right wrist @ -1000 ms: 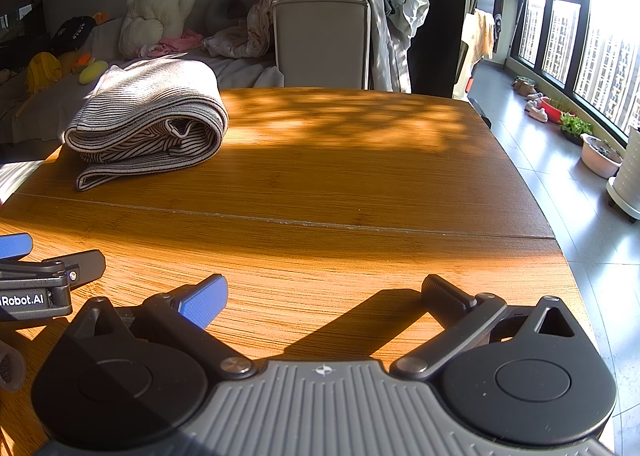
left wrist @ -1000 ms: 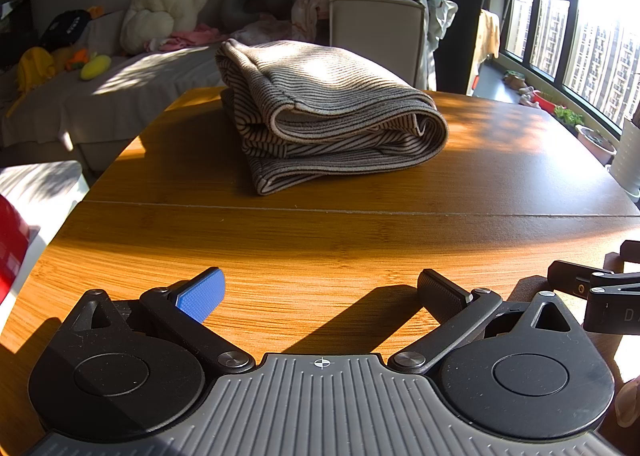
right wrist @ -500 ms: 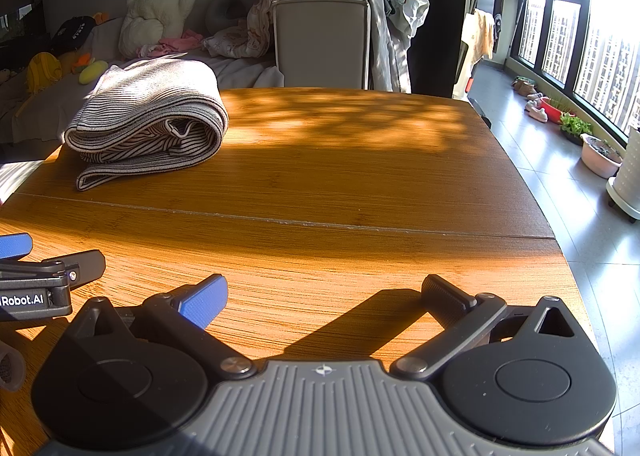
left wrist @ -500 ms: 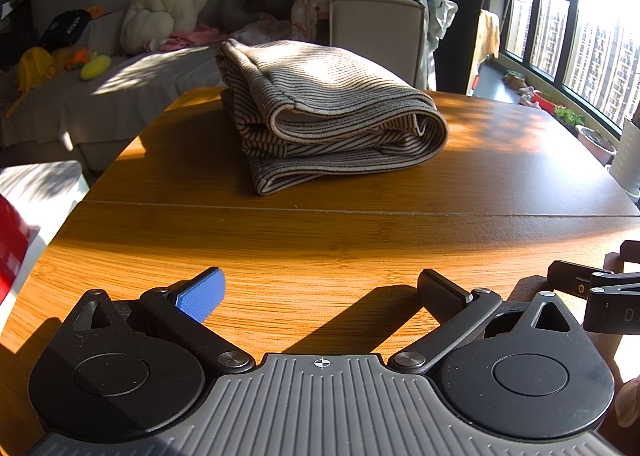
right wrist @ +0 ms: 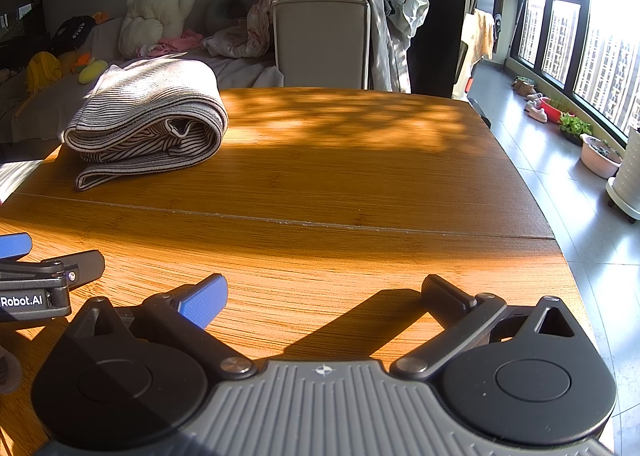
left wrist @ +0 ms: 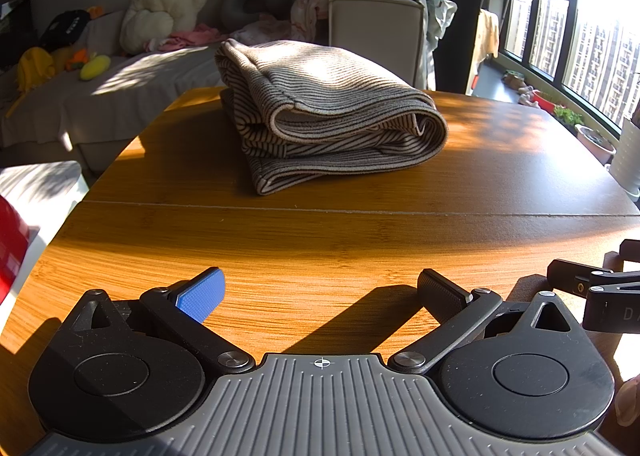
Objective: Fold clothes
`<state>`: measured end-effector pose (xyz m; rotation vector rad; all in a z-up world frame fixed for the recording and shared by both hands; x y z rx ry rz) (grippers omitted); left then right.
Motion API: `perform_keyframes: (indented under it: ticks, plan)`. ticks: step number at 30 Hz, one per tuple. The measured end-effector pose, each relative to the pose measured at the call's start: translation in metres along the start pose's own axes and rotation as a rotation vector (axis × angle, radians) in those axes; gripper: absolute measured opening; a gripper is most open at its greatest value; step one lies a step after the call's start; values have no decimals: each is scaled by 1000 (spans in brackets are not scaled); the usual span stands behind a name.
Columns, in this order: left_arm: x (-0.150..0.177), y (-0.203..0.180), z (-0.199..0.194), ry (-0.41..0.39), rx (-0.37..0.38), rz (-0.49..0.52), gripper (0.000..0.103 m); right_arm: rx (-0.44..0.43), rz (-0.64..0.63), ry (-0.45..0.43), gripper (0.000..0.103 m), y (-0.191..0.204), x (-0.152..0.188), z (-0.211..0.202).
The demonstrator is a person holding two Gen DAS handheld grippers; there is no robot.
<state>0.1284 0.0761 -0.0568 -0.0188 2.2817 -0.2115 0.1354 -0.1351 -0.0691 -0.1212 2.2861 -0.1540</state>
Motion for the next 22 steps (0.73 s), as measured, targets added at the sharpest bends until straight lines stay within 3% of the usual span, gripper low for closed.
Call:
perform_keyframes:
  ticks: [22]
  plan:
    - [0,1,-1,-2,7,0,103,-1,-8,6,103,0,-1,1]
Point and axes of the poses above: each gripper's, at about its wrist camera, not at the fingertips, and z roughly the way its jaws point, y to its left, x to its underside, the point moved 7 cm from there along z, roughly the way its jaws point, and after that the axes turned 14 degrees about x, right-handed, at the moved point
